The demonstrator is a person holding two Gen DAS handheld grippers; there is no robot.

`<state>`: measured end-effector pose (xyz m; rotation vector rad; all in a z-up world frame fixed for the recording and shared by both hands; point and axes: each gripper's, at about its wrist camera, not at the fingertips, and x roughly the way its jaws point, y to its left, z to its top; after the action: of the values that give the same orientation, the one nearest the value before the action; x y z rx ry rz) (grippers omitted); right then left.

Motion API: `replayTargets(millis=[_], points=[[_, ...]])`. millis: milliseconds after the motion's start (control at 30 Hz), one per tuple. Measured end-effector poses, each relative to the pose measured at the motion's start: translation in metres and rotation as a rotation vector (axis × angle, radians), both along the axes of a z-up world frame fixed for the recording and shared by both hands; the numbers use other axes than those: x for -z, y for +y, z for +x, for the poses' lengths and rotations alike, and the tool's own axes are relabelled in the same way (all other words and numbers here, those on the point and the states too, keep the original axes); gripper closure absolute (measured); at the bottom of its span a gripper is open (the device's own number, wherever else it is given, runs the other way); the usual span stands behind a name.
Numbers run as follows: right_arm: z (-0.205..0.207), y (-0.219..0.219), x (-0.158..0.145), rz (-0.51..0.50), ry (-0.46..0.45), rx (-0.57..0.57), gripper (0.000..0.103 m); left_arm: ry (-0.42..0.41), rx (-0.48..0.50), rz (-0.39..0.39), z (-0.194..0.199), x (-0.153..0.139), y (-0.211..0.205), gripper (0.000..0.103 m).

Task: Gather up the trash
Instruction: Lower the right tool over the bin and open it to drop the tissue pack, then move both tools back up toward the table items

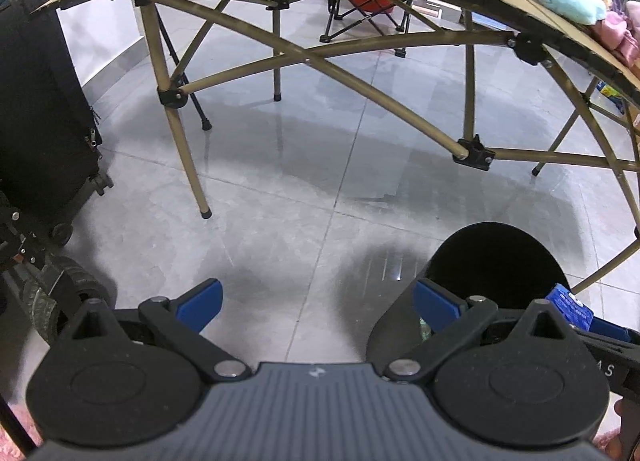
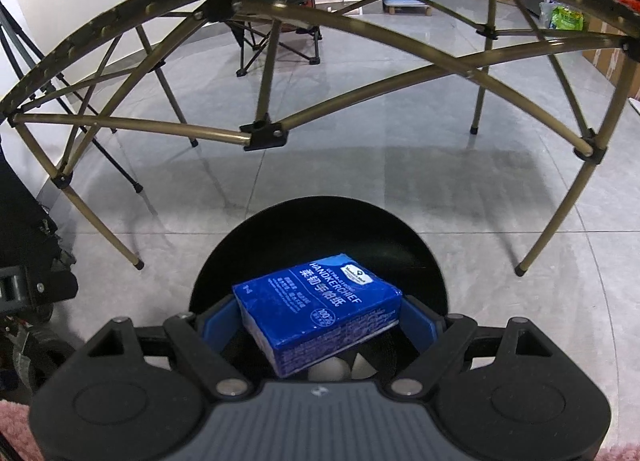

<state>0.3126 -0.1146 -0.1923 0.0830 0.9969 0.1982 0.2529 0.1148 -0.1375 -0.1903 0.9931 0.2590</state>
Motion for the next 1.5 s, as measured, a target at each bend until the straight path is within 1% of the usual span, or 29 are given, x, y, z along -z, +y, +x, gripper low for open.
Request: replayTargets(millis=[400,633,700,733,1000,1233,1500], points=[[0.015,0.020,0.018,-0.025,0.052,-0.019,0.018,0.023,-0.024,-0.003,0.000,0.006,0.012,0.000],[0.014,0.023,0.017,-0.038,0.039,-0.031,0.017,0.026,-0.036,-0.012,-0.002,0.007,0.017,0.000],[0.014,0.022,0.017,-0.040,0.036,-0.031,0.010,0.027,-0.037,-0.012,-0.002,0.007,0.017,0.000],[0.014,0.022,0.017,-0.037,0.034,-0.032,0.000,0.027,-0.036,-0.012,-0.002,0.007,0.017,0.000],[0.012,0.023,0.014,-0.044,0.010,-0.046,0.000,0.022,-0.032,-0.015,-0.004,0.006,0.018,0.000],[0.011,0.020,0.009,-0.046,-0.012,-0.031,0.000,0.012,-0.027,-0.020,-0.006,0.003,0.015,0.000],[0.007,0.015,0.002,-0.047,-0.038,-0.016,0.000,-0.024,-0.013,-0.033,-0.008,-0.007,0.010,0.000]])
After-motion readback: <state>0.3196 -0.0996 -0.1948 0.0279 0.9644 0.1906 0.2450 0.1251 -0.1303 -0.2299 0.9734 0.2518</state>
